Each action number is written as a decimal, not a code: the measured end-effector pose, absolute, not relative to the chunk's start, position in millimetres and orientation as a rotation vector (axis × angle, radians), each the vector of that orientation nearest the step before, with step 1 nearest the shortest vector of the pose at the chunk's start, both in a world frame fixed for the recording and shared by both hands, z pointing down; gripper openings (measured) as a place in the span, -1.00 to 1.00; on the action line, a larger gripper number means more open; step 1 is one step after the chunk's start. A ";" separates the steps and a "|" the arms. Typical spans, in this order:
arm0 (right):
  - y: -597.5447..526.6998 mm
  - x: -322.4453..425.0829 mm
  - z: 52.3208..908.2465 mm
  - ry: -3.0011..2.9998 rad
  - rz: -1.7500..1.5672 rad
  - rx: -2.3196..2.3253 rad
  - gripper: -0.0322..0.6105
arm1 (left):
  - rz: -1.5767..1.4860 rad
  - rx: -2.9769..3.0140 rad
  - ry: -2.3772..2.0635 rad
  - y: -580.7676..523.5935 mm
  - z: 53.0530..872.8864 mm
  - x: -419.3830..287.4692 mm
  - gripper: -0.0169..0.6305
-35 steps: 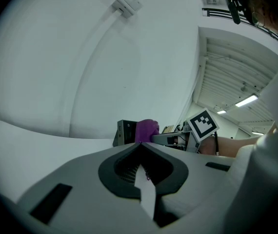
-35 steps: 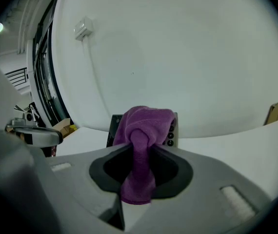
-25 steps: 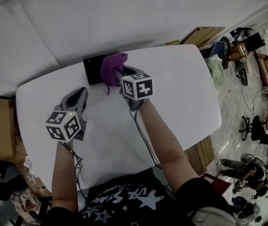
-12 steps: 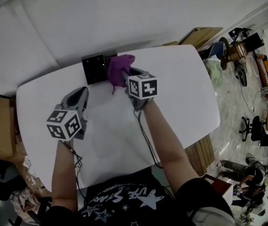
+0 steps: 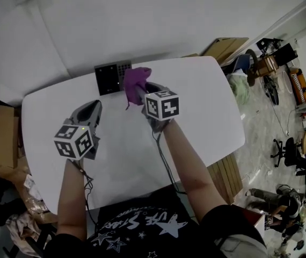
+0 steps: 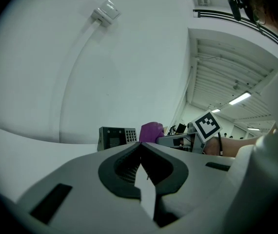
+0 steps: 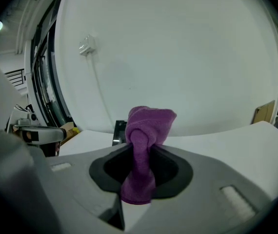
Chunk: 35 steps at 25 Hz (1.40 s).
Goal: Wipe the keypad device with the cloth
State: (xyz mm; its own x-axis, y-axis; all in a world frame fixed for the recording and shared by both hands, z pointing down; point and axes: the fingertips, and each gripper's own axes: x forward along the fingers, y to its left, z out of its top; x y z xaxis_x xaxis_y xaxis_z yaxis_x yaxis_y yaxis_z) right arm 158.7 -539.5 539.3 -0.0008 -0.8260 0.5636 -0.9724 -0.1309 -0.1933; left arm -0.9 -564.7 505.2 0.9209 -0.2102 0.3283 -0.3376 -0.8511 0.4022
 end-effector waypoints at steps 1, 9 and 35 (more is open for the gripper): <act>-537.2 153.5 534.1 -1.897 0.826 2.014 -0.60 | 0.372 2.621 -0.404 -561.9 501.2 -3.6 -0.93; -512.8 119.6 502.6 -2.040 0.768 1.922 -0.60 | 0.327 2.622 -0.546 -537.9 477.3 -29.4 -0.93; -359.7 110.0 468.9 -2.371 0.673 1.587 -0.60 | 0.302 2.597 -0.873 -354.5 448.9 -8.1 -0.93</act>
State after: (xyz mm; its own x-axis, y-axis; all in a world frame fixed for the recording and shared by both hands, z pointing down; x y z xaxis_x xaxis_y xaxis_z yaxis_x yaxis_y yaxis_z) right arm 110.0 -359.7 468.9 -0.3983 -0.8183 0.4145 -0.9140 0.3160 -0.2545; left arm -8.1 -354.5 448.9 0.7834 -0.5340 0.3179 -0.6163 -0.7333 0.2871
